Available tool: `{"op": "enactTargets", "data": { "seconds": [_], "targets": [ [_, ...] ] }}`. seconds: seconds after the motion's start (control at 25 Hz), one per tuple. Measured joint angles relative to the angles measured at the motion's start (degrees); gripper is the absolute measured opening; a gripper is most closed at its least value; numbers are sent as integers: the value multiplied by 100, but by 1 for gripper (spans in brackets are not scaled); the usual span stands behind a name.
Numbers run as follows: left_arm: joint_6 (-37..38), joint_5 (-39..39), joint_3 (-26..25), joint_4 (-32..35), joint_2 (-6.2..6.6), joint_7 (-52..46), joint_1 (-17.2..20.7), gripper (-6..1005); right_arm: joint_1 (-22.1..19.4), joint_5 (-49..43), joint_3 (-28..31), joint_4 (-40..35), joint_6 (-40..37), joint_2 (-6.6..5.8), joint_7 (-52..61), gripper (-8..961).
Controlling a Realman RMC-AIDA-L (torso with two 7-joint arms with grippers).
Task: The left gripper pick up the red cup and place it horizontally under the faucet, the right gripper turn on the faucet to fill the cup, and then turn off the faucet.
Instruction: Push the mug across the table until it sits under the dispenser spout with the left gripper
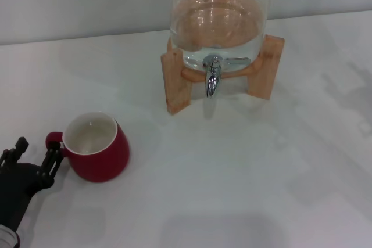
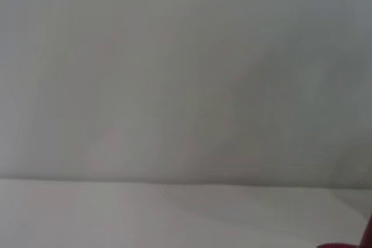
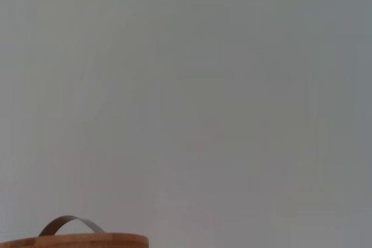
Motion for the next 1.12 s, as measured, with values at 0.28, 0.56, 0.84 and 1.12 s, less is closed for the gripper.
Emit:
{"op": "enactTargets", "data": {
  "seconds": [0.28, 0.56, 0.84, 1.12],
  "targets": [
    [-152, 19, 18, 0, 0, 0, -102, 649, 8, 0, 0, -7, 3, 0, 0, 782],
    [-186, 31, 37, -43, 0, -4, -182, 348, 6, 0, 0, -7, 4, 0, 0, 782],
    [-195, 155, 53, -10, 5, -300, -302, 137, 9, 0, 0, -16, 14, 0, 0, 782],
    [-202, 250, 52, -23, 9, -304, -323, 136, 28, 0, 0, -16, 47, 0, 0, 782]
  ]
}}
